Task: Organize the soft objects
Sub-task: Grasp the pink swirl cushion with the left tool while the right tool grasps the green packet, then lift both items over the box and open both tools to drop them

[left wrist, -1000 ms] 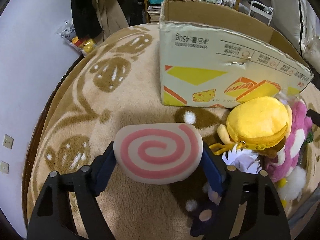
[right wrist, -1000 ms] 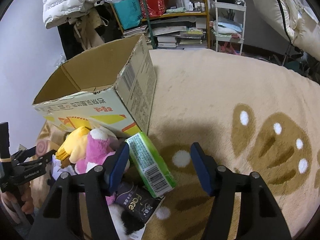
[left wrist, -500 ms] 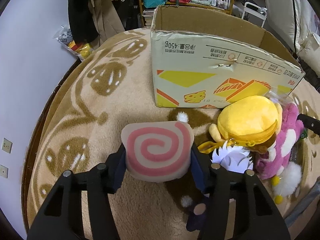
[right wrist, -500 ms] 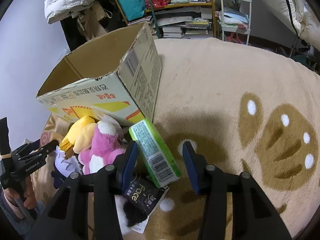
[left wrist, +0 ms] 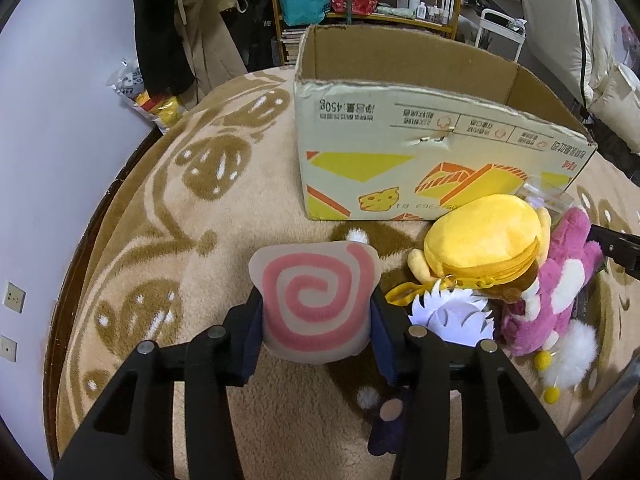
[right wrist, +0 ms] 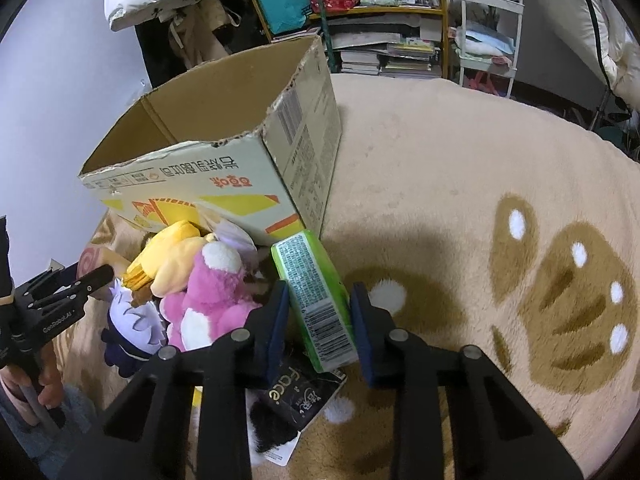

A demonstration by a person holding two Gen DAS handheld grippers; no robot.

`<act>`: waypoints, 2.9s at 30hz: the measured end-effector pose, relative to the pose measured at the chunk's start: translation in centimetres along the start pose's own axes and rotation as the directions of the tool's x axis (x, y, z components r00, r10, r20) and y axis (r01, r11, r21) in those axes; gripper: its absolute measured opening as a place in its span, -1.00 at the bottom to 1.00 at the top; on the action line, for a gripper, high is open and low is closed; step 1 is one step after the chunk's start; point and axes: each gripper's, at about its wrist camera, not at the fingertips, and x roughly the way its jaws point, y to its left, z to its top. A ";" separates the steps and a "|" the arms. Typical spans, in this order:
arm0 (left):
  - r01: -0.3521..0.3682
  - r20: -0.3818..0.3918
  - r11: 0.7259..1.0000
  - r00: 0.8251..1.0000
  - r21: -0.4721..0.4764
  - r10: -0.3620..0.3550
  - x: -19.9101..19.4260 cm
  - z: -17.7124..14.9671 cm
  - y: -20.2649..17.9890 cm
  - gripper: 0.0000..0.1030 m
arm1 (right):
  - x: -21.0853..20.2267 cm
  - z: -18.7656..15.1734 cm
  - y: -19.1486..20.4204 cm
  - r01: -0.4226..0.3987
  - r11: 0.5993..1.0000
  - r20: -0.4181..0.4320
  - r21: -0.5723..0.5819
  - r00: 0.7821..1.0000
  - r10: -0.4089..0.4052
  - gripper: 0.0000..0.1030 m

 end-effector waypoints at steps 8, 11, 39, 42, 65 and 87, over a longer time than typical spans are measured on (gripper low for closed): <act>-0.016 0.034 1.000 0.999 0.003 0.016 -1.5 0.0 -0.3 -0.13 | -1.0 0.1 0.8 0.003 0.999 0.052 -0.032 0.999 -0.001 -0.39; -0.024 0.043 1.000 0.999 0.008 0.023 -1.8 -0.1 -0.3 -0.13 | -1.3 0.1 1.0 -0.005 0.999 0.074 -0.035 0.997 0.007 -0.39; -0.103 0.389 0.995 0.916 -0.001 0.095 -10.4 0.9 -0.4 -0.12 | -10.6 0.3 4.2 -0.056 0.996 0.415 -0.074 0.906 0.082 -0.42; -0.108 0.432 0.994 0.897 0.004 0.096 -11.7 1.6 -0.5 -0.12 | -11.4 1.1 4.8 -0.060 0.995 0.442 -0.082 0.892 0.090 -0.42; -0.037 0.471 0.999 0.882 0.016 0.025 -9.8 10.9 -2.3 -0.10 | -8.9 7.8 6.8 -0.059 0.991 0.493 -0.122 0.863 0.112 -0.42; -0.060 0.360 0.995 0.933 0.080 0.027 -2.5 9.5 -4.5 0.12 | -1.9 7.5 5.1 -0.116 0.988 0.383 -0.106 0.912 0.148 -0.41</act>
